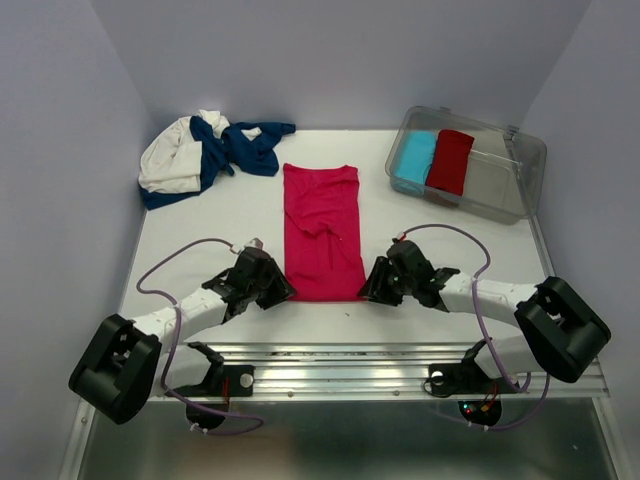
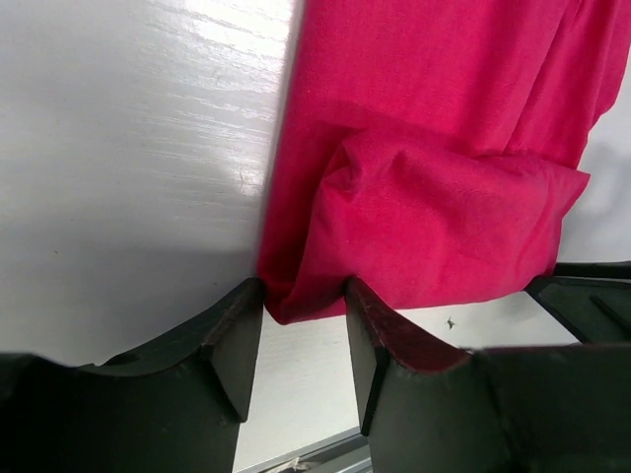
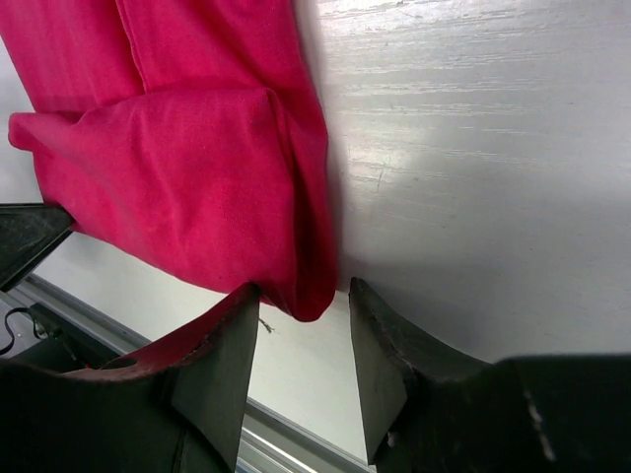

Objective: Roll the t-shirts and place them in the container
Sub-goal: Roll the T-shirt to the center of the board.

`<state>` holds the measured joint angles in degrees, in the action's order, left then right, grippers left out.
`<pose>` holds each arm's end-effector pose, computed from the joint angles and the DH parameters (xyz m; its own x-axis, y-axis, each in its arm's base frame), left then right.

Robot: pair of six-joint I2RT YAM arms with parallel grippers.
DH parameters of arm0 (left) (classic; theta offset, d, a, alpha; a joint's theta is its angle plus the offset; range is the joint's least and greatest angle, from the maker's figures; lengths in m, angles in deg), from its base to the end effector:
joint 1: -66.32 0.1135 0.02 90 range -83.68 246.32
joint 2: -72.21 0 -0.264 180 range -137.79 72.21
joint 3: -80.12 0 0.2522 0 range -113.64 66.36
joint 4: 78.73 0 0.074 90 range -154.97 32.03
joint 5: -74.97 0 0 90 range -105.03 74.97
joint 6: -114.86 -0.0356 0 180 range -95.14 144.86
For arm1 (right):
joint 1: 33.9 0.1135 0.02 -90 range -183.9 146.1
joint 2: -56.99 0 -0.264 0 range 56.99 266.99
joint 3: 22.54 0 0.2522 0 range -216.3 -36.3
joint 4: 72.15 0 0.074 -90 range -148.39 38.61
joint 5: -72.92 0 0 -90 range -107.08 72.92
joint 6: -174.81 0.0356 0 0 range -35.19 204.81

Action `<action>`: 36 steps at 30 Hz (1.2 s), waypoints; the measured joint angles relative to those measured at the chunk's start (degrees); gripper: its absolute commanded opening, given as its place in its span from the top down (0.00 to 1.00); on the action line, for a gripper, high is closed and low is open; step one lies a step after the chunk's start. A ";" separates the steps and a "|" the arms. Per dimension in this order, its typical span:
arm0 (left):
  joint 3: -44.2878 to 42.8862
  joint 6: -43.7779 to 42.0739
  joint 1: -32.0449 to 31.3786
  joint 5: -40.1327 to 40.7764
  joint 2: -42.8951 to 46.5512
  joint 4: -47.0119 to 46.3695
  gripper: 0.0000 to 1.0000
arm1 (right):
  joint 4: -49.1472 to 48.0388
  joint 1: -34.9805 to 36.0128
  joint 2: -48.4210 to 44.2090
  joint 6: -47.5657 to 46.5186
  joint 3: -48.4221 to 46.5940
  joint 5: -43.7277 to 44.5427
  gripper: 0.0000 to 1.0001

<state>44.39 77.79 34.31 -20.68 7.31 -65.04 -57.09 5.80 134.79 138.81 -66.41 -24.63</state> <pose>0.1749 -0.1135 0.1552 -0.8174 -0.4254 -0.3884 -0.1054 0.7733 -0.6252 0.1857 0.1602 0.1483 -0.9072 0.2892 -0.3055 0.0585 0.8059 0.5891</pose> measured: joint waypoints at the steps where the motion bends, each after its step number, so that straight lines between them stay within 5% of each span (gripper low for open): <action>1: 0.00 0.15 0.00 -0.11 -0.37 -0.44 0.55 | -0.28 0.00 0.04 0.02 0.13 0.00 0.55; 6: 0.00 0.22 0.00 -0.24 -1.20 -0.98 0.72 | -0.92 0.00 0.09 0.37 0.79 0.00 0.62; 11: 0.00 0.35 0.00 -0.50 -1.40 -1.01 0.70 | -1.07 0.00 0.17 0.72 1.03 -0.02 0.64; 15: 0.00 0.57 0.00 -0.70 -1.33 -0.94 0.50 | -1.38 0.00 0.24 0.90 1.05 -0.09 0.64; 28: 0.00 1.79 0.00 -0.15 0.24 2.03 0.59 | -1.92 0.00 0.17 1.27 1.60 -1.42 0.64; 32: 0.00 2.10 0.00 -0.07 0.26 2.45 0.67 | -2.25 0.00 0.07 1.29 1.90 -2.01 0.68; 36: 0.00 2.45 0.00 0.07 0.26 2.89 0.92 | -2.45 0.00 0.09 1.33 2.10 -2.43 0.82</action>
<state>44.39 80.23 34.31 -20.61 7.57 -62.16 -59.54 5.80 134.88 140.14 -64.31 -27.06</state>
